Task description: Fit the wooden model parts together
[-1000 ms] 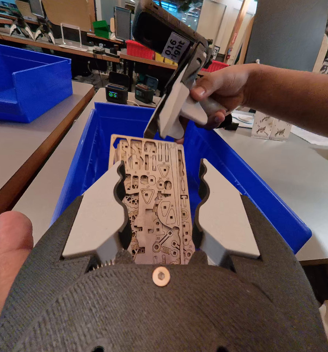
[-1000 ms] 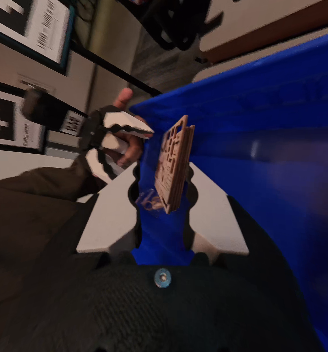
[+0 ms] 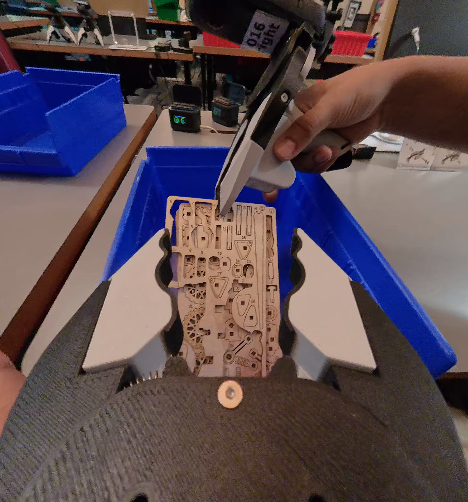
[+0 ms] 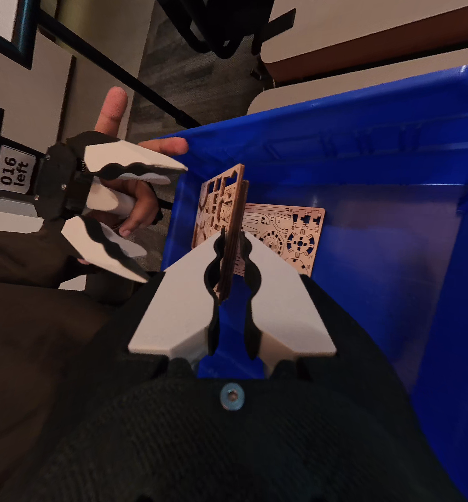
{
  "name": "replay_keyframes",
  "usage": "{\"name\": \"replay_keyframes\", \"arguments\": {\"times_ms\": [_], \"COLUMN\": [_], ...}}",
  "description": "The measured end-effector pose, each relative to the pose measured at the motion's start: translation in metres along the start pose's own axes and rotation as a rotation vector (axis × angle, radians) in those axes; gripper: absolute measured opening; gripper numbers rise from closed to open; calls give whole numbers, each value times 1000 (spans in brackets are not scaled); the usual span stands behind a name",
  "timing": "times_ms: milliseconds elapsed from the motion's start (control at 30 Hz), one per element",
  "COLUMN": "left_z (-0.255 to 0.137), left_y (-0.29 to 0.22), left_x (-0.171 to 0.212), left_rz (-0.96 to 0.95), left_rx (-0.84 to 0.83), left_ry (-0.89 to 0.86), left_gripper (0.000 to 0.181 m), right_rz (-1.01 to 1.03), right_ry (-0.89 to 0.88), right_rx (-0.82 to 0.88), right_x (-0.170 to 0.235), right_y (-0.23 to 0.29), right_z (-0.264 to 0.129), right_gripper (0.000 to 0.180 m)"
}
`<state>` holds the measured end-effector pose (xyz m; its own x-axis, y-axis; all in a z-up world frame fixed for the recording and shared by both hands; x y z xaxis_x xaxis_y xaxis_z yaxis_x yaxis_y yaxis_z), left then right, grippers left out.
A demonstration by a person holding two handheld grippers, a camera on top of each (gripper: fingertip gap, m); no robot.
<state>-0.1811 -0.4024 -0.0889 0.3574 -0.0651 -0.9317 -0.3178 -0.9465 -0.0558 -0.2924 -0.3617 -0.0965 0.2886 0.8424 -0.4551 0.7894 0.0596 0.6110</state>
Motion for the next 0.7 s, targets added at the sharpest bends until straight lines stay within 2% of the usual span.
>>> {"name": "replay_keyframes", "arguments": {"times_ms": [167, 333, 500, 633, 700], "left_z": [-4, -1, 14, 19, 21], "left_y": [10, 10, 0, -4, -6], "left_x": [-2, -7, 3, 0, 0], "left_rz": [99, 43, 153, 146, 142], "left_rx": [-55, 15, -136, -111, -94], "left_ry": [65, 130, 204, 192, 192], "left_gripper": [86, 96, 104, 103, 111], "right_rz": [-23, -28, -35, -45, -35], "right_ry": [-24, -31, -23, -15, -19], "right_rx": [-52, -58, -63, -45, -63], "right_x": [-1, -1, -3, -3, -3], "right_y": [9, 17, 25, 27, 30], "right_z": [-4, -6, -6, -5, -5], "right_gripper": [11, 11, 12, 11, 13]}}
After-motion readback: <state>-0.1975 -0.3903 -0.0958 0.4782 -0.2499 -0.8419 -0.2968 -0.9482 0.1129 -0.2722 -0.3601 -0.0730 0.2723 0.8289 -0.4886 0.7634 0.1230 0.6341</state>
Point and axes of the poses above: each gripper's, where its closed fingertips meet, z out along the fingers, x out of its underside, y = z × x across the jaws, the point moved 5 cm from there along -z, back along the fingers, and after that the axes turned 5 degrees about y, right-handed, at the moved point
